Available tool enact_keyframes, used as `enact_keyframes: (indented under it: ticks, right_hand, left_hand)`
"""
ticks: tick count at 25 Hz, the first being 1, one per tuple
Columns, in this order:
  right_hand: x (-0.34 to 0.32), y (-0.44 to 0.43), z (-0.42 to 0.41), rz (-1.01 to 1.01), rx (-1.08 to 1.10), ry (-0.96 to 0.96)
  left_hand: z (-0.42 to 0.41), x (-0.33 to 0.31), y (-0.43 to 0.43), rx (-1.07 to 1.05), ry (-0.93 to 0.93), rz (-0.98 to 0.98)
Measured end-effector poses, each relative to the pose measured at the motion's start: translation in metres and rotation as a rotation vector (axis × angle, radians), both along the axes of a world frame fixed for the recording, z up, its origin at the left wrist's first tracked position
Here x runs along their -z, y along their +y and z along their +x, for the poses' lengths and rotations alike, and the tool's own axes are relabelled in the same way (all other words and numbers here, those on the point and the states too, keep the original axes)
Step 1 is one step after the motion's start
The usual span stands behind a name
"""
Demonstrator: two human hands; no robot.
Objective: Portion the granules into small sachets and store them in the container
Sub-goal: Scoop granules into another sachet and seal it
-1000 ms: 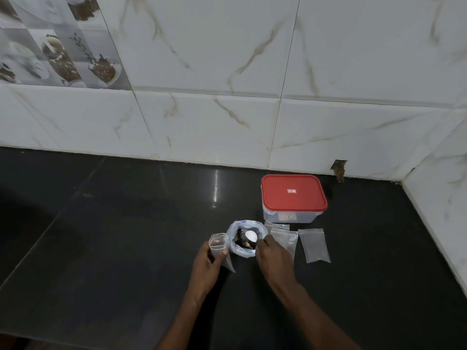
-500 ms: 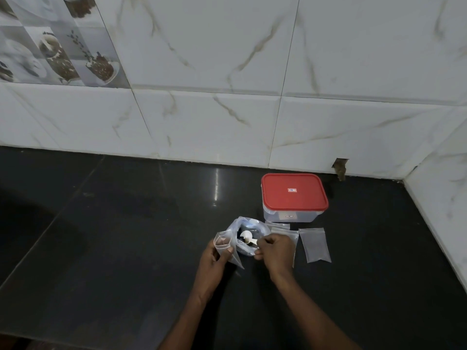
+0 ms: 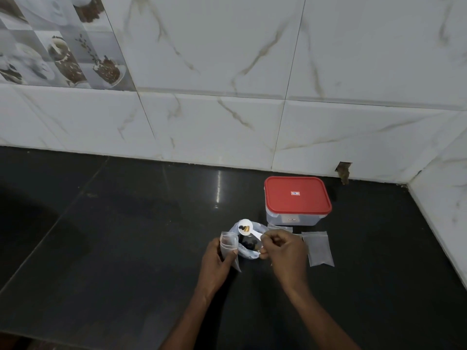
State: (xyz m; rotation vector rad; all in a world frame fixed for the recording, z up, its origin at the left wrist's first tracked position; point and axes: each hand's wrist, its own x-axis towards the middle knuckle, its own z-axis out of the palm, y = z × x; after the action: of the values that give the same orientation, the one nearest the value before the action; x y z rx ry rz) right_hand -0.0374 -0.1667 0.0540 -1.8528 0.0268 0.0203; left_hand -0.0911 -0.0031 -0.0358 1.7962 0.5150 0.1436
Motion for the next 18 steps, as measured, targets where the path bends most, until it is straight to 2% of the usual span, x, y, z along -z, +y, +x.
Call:
enact_keyframes:
  ticks: [2, 4, 6, 7, 13, 15, 18]
  right_hand:
    - [0.004, 0.001, -0.009, -0.221, -0.099, -0.387]
    - [0.02, 0.002, -0.017, -0.536, -0.265, -0.742]
    - [0.038, 0.0, -0.024, -0.743, -0.363, -0.929]
    - [0.044, -0.001, -0.026, -0.766, -0.36, -0.96]
    - [0.055, -0.009, -0.021, -0.7, -0.284, -0.991]
    - [0.047, -0.008, -0.019, -0.565, -0.215, -0.824]
    - [0.039, -0.01, -0.001, -0.303, -0.002, -0.307]
  left_hand:
    - [0.002, 0.002, 0.001, 0.0, 0.0, 0.016]
    - [0.003, 0.003, 0.002, 0.0, 0.011, 0.014]
    - [0.004, 0.003, 0.002, 0.004, 0.019, 0.011]
    - [0.004, 0.002, 0.001, 0.005, 0.015, 0.014]
    - [0.006, -0.003, -0.001, 0.012, 0.019, 0.025]
    - [0.006, -0.003, 0.001, 0.018, 0.006, 0.039]
    - [0.005, 0.0, 0.001, -0.008, -0.004, 0.067]
